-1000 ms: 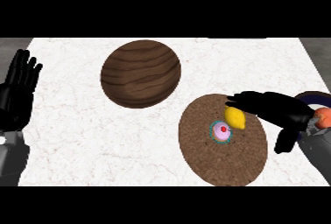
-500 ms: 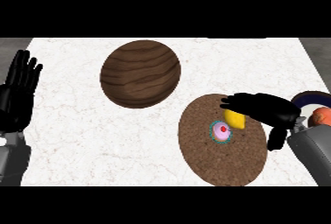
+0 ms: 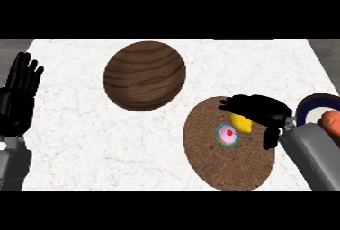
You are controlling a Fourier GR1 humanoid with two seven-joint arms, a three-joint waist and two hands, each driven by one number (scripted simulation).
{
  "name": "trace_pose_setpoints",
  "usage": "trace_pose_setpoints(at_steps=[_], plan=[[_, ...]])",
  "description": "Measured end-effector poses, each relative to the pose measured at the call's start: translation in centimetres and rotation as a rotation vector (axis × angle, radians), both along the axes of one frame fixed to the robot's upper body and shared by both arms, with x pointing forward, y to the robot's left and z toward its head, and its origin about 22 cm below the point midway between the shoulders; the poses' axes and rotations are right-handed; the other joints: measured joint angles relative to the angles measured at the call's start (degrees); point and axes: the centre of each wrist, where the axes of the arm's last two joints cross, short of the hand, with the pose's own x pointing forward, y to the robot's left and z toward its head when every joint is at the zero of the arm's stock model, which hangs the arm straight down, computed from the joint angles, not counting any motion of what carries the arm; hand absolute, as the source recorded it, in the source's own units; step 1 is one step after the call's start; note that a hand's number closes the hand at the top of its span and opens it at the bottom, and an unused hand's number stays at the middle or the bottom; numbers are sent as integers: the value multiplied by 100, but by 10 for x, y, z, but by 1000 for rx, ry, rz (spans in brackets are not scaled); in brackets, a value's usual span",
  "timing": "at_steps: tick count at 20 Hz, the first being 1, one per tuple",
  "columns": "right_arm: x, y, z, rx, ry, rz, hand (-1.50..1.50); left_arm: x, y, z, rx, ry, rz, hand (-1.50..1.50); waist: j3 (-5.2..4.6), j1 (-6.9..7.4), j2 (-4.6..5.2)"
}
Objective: Pick the lemon from the placemat and place it in the bowl
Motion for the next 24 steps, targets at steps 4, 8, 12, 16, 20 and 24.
trace_pose_setpoints(at_steps=[4,8,12,16,20,24], plan=[[2,4,-13,-22,11,-22,-150,3,-1,1,0,-3,7,0,-1,-3,0],[3,-2,-27,-41,16,-50,-150,3,-4,3,-1,-1,6,0,0,-3,0],[13,-2,-28,-60,10,-64,150,3,-6,4,2,-4,3,0,0,0,1],[14,-7,-34,-16,-29,-24,150,0,-2,1,-1,2,3,0,-13,0,-9],[20,-1,-36,20,-68,1,150,3,0,4,2,0,2,0,-16,-2,-9],[32,-17,-30,32,-99,-19,150,-1,0,4,1,-3,-9,0,-12,55,10]])
